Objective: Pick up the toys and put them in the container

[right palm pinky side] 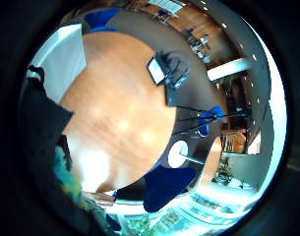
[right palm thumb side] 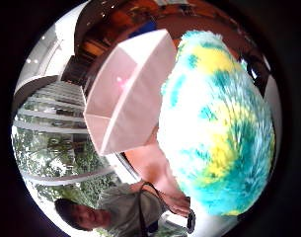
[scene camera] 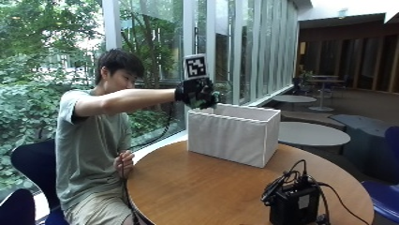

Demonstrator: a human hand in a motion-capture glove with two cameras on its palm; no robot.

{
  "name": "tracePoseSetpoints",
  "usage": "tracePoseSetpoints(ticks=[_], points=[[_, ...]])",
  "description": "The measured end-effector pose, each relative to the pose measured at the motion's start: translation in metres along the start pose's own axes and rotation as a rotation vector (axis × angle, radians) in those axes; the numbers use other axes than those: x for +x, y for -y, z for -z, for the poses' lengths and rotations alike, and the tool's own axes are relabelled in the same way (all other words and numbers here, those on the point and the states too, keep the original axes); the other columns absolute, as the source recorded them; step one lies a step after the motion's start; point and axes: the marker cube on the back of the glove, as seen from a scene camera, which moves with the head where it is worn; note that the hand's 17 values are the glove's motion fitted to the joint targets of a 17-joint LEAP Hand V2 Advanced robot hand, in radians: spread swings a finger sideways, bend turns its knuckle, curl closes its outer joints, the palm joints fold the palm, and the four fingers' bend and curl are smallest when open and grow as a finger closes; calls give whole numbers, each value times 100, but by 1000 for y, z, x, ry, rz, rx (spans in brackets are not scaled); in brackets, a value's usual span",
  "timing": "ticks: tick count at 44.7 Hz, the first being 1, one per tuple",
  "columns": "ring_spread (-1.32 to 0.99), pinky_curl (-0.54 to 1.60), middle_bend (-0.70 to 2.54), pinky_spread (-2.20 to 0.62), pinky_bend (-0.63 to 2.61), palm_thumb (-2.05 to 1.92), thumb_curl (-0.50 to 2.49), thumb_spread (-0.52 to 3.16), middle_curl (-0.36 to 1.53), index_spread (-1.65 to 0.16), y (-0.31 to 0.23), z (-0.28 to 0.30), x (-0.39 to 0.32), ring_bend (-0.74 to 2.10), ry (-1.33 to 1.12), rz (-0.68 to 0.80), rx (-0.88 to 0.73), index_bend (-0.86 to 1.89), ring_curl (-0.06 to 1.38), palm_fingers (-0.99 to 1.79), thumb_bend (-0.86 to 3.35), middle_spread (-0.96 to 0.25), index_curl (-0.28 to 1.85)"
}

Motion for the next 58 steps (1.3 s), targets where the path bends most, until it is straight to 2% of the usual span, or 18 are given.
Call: tracePoseSetpoints(ticks=[3,7,13,18,22,25,32,35,39,42,44,46,47,48,50,56,58], points=[[-38,60,90,-37,109,60,79,91,95,-26,22,44,-31,127,101,-91,66,102,72,103,17,-28,84],[-38,61,93,-37,110,60,83,87,97,-25,42,72,-52,128,94,-82,114,103,72,101,16,-28,87],[-38,62,95,-37,111,60,87,83,100,-25,81,88,-100,130,203,-181,143,104,74,99,15,-27,91],[-38,63,96,-38,112,60,91,80,101,-25,117,84,-135,132,131,-241,132,105,74,97,14,-27,94],[-37,64,97,-38,113,60,94,79,102,-24,141,84,-164,133,74,-180,135,105,75,97,14,-27,97],[-37,65,97,-38,113,60,96,77,103,-24,165,86,-184,133,83,-272,137,105,75,96,13,-27,98],[-37,66,97,-38,116,60,100,76,104,-24,194,84,-234,134,109,-29,143,104,75,94,11,-26,101],[-36,66,96,-38,116,59,101,75,104,-24,204,80,-252,134,96,-3,122,103,75,93,10,-26,102],[-35,66,85,-38,118,51,98,79,101,-24,221,76,-279,133,58,-140,70,91,74,75,3,-27,102],[-34,64,79,-38,118,46,92,89,98,-24,226,73,-295,134,13,-146,19,79,73,66,-1,-28,100],[-34,62,76,-38,115,37,87,98,96,-24,226,72,-298,128,-13,-153,-36,67,70,50,-5,-29,97],[-33,62,69,-35,116,29,81,105,93,-24,222,69,-300,122,-57,-106,-106,55,70,19,-6,-29,95],[-30,65,55,-30,122,26,79,107,89,-24,220,68,-301,112,-72,-80,-141,40,68,-20,-7,-25,90],[-30,64,55,-29,121,24,77,109,88,-23,218,67,-302,113,-77,-66,-174,39,69,-13,-6,-25,90],[-23,62,35,-22,130,18,72,111,80,-22,214,67,-302,95,-73,-62,-224,19,63,-45,-7,-17,79],[-13,54,14,-9,124,12,63,115,68,-19,187,80,-286,68,-99,-57,-206,6,49,-38,-4,-5,59],[-11,52,14,-7,119,10,60,116,65,-19,182,88,-284,63,-38,-118,-183,7,47,-34,-4,-4,56]])
